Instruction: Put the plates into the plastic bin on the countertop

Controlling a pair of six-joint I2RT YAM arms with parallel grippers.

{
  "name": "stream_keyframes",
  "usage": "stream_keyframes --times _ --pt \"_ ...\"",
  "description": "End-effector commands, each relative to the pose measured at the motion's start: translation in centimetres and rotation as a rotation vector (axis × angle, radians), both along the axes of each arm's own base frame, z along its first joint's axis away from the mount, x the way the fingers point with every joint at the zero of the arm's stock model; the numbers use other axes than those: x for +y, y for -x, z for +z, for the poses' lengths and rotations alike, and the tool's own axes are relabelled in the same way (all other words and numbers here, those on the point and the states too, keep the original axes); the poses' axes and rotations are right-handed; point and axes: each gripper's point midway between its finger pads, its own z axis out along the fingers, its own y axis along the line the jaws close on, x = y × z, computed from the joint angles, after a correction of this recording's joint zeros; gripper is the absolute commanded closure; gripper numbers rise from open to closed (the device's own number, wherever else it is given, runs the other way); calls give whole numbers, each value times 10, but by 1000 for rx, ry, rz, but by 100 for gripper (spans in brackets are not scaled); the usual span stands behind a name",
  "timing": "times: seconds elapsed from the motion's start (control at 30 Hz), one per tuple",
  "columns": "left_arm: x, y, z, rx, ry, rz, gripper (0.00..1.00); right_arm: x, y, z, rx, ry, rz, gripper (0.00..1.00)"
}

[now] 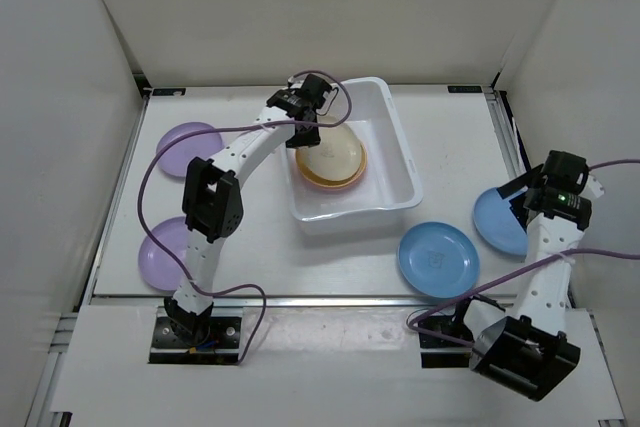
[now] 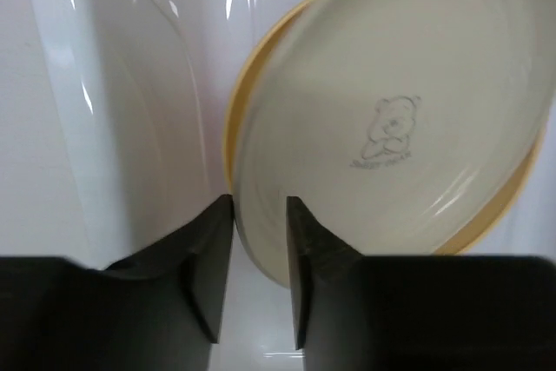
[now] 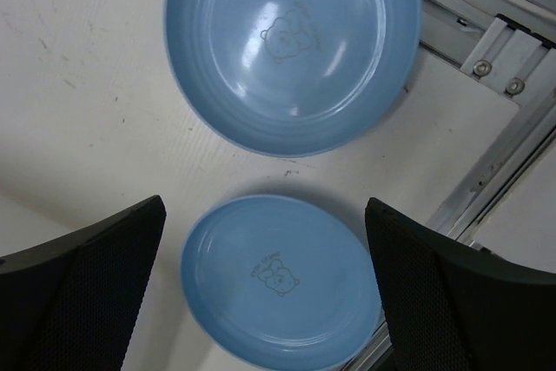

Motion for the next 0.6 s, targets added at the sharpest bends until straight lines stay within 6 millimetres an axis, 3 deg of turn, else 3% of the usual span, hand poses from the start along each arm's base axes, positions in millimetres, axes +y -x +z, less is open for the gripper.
stream_keyframes --times 0.0,0.13,0.2,0.23,0.27,0.43,0.5,0.57 --pt "3 -2 32 -59 16 32 50 -3 11 0 -16 -34 -45 1" --pt "-4 -7 46 -92 50 13 31 -7 17 -3 -25 -53 -94 1" --pt "-7 -9 54 -106 63 -4 16 -8 21 -8 -10 -58 -113 1" --pt "-12 -12 68 -133 86 -16 4 -10 26 -13 14 -63 -132 1" --pt "-17 -12 74 -148 89 -38 1 -11 28 -17 24 -69 -149 1" --pt "-39 -12 141 -309 156 -127 1 -16 34 -48 62 -138 -234 1" --pt "-45 -2 172 -380 162 -168 1 -17 31 -57 51 -173 -264 1" --pt "-46 5 190 -425 152 -177 1 -18 30 -73 58 -217 -289 1"
